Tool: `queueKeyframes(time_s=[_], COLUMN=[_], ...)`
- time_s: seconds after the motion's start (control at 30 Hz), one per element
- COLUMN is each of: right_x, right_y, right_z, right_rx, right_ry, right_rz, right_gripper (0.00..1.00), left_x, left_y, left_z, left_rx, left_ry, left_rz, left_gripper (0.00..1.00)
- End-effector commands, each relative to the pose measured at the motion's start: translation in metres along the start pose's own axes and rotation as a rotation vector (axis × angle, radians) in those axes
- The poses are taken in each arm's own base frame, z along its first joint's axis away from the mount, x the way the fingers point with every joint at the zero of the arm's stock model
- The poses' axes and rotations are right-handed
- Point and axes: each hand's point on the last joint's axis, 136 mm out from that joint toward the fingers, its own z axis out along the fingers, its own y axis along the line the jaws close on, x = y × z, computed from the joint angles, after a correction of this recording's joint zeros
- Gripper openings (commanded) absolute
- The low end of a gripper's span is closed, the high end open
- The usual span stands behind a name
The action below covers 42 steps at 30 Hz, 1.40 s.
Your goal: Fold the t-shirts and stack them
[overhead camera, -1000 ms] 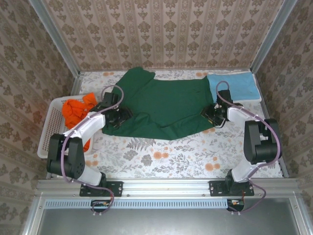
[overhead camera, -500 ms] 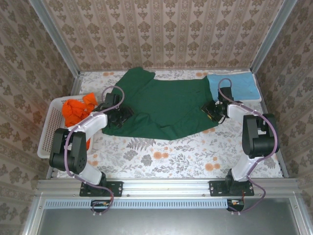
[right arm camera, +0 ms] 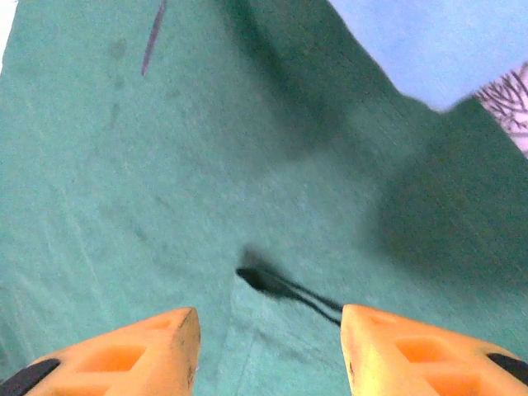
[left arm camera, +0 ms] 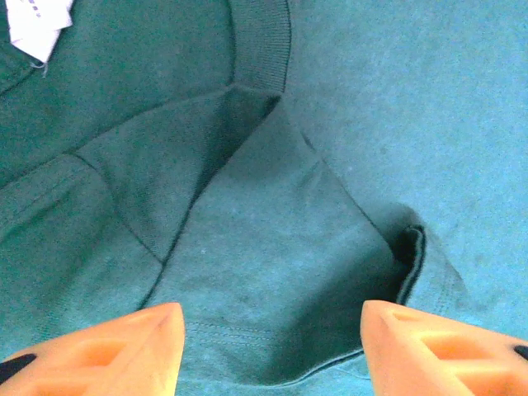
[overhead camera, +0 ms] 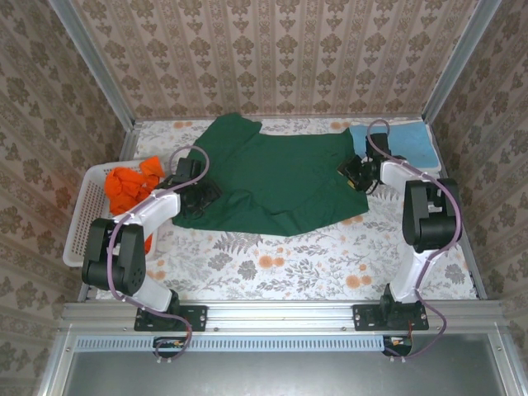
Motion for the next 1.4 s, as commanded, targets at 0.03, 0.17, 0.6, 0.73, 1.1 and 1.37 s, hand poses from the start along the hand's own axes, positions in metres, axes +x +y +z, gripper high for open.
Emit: queueKeyframes(time_s=[0.03,0.17,0.6,0.73,1.1,1.37], right_x=[0.007,0.011,0.014,0.014,0.017,0.016], right_y=[-0.004,0.002,-0.001,-0.004,-0.002,0.002], right_z=[0.010,0.019,0.035,0.040,0.042,0.029], right_rx=[0.095,0.136,0.267,0.287,0.302,0.290], right_ry=[0.044,0.051,0.058,0.068,0.075,0.060], right_rz=[-0.019,-0.057,-0.123,-0.134,-0.169,-0.188], right_gripper=[0.50,0.50,0.45,0.40,0.20,0.09], left_x=[-0.006,-0.007,-0.008,-0.007,-0.008,-0.008], left_y=[0.005,0.005,0.003,0.002,0.003,0.003], left_z=[-0.009,-0.011,-0.011,-0.011,-0.010,-0.008], left_rx=[-0.033,-0.046,-0.063,-0.067,-0.083,-0.106], left_ry=[-0.023,-0.026,-0.027,-0.024,-0.027,-0.020], left_rz=[0.041,0.060,0.110,0.119,0.140,0.171], left_gripper=[0.59,0.59,0.59,0.59,0.60,0.60])
